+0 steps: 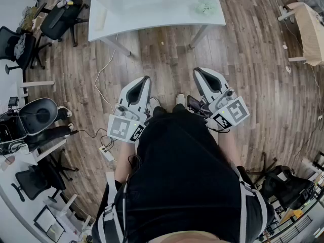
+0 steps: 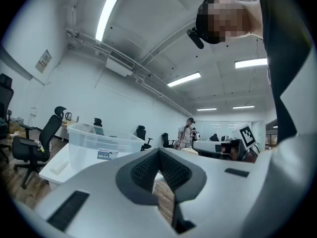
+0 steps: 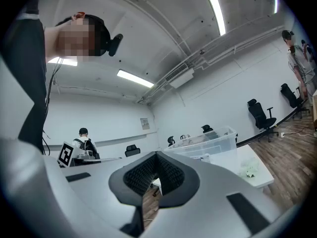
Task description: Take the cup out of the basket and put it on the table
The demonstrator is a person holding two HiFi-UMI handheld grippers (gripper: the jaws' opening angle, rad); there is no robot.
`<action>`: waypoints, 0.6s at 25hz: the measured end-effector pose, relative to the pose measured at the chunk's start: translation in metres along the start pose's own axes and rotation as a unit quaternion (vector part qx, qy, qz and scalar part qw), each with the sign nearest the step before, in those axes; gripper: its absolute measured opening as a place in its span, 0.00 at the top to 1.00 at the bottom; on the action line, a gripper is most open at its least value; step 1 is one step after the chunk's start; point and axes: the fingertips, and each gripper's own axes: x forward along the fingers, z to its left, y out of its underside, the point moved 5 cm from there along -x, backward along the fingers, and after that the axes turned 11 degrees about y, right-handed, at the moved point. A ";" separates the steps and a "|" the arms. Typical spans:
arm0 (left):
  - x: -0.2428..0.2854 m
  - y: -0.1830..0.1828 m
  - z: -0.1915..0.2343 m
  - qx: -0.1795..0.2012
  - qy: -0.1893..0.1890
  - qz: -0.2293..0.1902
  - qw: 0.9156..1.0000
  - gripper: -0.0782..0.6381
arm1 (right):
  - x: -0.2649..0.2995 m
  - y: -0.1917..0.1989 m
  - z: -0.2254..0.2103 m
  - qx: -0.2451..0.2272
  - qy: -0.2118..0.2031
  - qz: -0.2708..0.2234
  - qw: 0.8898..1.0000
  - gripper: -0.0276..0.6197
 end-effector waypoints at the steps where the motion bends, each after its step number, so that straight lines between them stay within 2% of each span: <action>1: 0.002 0.000 0.000 0.000 0.000 -0.001 1.000 0.87 | -0.001 0.000 -0.002 -0.001 0.000 0.000 1.000 0.93; 15: 0.026 0.003 -0.008 0.005 0.005 0.004 1.000 0.87 | -0.002 -0.002 -0.021 -0.008 0.000 0.007 1.000 0.93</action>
